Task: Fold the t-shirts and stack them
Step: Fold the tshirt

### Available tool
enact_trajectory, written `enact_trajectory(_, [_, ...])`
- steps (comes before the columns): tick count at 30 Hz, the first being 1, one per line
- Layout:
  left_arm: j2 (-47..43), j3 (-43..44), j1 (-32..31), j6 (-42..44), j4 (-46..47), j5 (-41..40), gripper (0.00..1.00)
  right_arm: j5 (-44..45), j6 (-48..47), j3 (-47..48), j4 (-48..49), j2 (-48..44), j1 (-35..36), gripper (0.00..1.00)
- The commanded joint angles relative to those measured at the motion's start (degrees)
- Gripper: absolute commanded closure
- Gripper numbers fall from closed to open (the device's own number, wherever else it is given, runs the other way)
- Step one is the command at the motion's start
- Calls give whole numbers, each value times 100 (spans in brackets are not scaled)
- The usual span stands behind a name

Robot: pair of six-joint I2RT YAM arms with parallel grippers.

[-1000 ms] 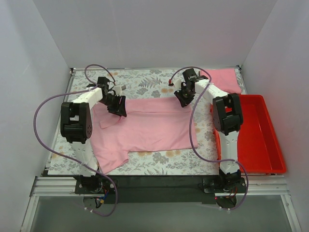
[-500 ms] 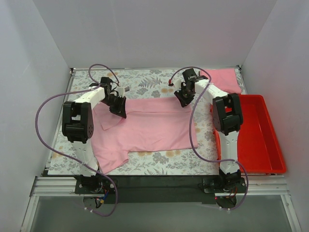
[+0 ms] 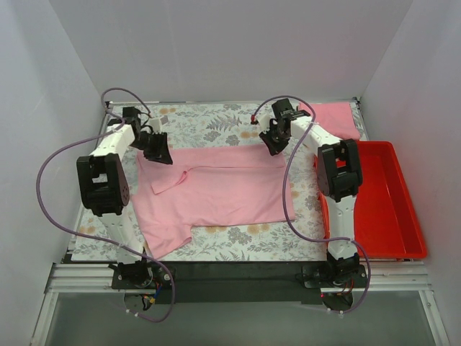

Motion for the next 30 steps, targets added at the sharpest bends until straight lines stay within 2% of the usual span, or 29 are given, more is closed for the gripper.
enact_trajectory(1, [-72, 28, 292, -289, 307, -803, 76, 276, -13, 154, -17, -104, 145, 80])
enact_trajectory(11, [657, 1, 372, -413, 720, -1814, 77, 1050, -39, 400, 26, 520, 163, 82])
enact_trajectory(14, [1131, 360, 407, -421, 808, -1981, 78, 1261, -57, 655, 149, 783, 137, 82])
enact_trajectory(19, [1957, 1589, 442, -430, 668, -1859, 79, 1542, -214, 953, 685, 1135, 58, 82])
enact_trajectory(21, [2090, 2012, 442, -413, 459, -1554, 75, 1533, -241, 1234, 747, 1197, 5, 77])
enact_trajectory(22, [2143, 2501, 442, -387, 300, -1334, 73, 1473, -259, 1322, 747, 1136, 5, 74])
enact_trajectory(25, [1838, 2971, 442, -255, -202, -577, 60, 1253, -355, 1341, 782, 592, 5, 54])
enact_trajectory(26, [1679, 3024, 451, -185, -316, -419, 55, 1139, -399, 1289, 765, 408, -4, 46])
enact_trajectory(27, [1504, 2999, 442, -97, -491, -269, 44, 903, -399, 1123, 782, 189, 5, 43])
enact_trajectory(29, [871, 2641, 451, 236, -711, -101, 39, 551, -443, 946, 590, -462, 5, 32])
enact_trajectory(30, [425, 2482, 468, 368, -808, -57, 36, 288, -443, 667, 520, -916, 31, 31])
